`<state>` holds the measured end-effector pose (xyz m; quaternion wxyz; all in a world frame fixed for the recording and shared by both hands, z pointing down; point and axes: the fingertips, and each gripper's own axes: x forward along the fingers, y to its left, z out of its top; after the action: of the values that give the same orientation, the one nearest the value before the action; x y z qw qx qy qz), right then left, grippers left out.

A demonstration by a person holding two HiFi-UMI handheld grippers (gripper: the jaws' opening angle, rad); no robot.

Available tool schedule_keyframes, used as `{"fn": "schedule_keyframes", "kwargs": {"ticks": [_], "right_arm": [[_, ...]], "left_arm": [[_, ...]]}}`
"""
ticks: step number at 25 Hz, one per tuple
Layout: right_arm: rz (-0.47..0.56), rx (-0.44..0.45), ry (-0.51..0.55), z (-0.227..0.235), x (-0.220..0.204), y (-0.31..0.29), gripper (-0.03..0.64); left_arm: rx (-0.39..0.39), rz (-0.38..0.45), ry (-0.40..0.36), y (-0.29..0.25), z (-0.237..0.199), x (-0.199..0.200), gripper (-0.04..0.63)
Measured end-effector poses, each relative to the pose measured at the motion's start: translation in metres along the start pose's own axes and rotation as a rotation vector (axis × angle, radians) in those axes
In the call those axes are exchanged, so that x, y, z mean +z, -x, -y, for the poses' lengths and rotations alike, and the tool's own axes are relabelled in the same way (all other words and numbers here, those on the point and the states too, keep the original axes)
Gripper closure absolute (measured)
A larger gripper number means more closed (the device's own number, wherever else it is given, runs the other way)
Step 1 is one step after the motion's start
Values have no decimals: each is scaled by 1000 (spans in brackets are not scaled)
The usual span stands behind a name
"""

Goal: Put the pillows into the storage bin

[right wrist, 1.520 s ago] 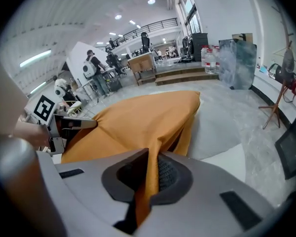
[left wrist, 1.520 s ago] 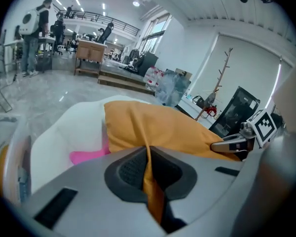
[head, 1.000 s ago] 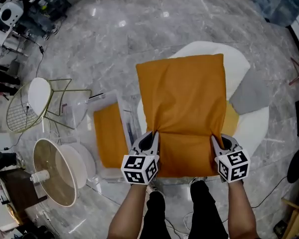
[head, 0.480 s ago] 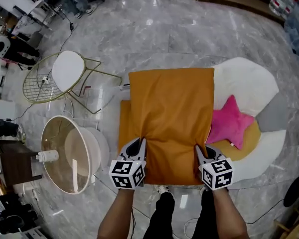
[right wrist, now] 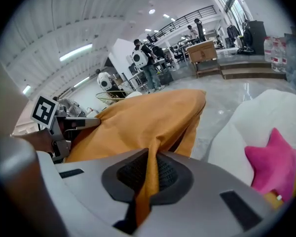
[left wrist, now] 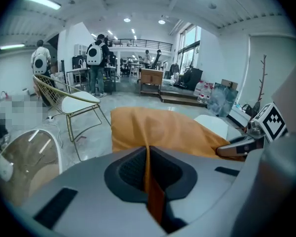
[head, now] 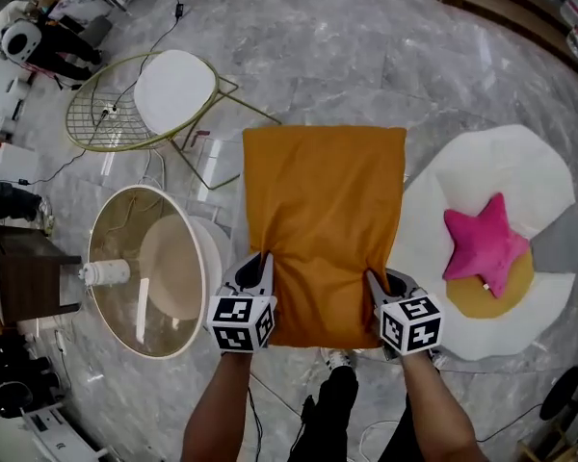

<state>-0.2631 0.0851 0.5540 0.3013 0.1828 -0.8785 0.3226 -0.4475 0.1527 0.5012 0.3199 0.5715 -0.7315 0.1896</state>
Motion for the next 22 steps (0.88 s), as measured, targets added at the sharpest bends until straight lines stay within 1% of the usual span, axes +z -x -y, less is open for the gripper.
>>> {"fn": "schedule_keyframes", "kwargs": {"ticks": [2,4,5,6,7,8,9,12,14,16,19,22], "right_arm": [[-22,5,-2,-10,-6,-22,592],[-69,-8,-3,-11,-21,-45,588],[-101,-16,-10,-9,-32,-58,559],[-134,-23,-20,-5,-44,-72,509],[-163,-28,-28,-3,-56,-84,412],[-180,-33,-28,-1,-64,-91,260],[-178,-44,-14,1,-66,-94,172],[-121,-79,31,5,-56,-89,172],[-109,-61,31,0,-54,-83,190],[-103,-41,47,-9,-52,-76,230],[-70,-12,65,-20,-41,-61,277],[-18,27,49,-32,-23,-42,284]], "left_arm": [[24,-11,-18,-6,-22,-8,568],[53,-34,-34,-17,-43,-23,560],[75,-50,-47,-25,-55,-31,529],[100,-63,-60,-31,-67,-38,463],[126,-65,-70,-35,-77,-42,394],[148,-56,-74,-35,-83,-44,378],[161,-43,-73,-34,-84,-43,373],[146,-29,-57,-31,-70,-49,382],[128,-39,-38,-28,-59,-60,383],[113,-42,-14,-26,-48,-68,388],[100,-30,11,-23,-30,-70,404],[91,-5,8,-20,-11,-62,428]]}}
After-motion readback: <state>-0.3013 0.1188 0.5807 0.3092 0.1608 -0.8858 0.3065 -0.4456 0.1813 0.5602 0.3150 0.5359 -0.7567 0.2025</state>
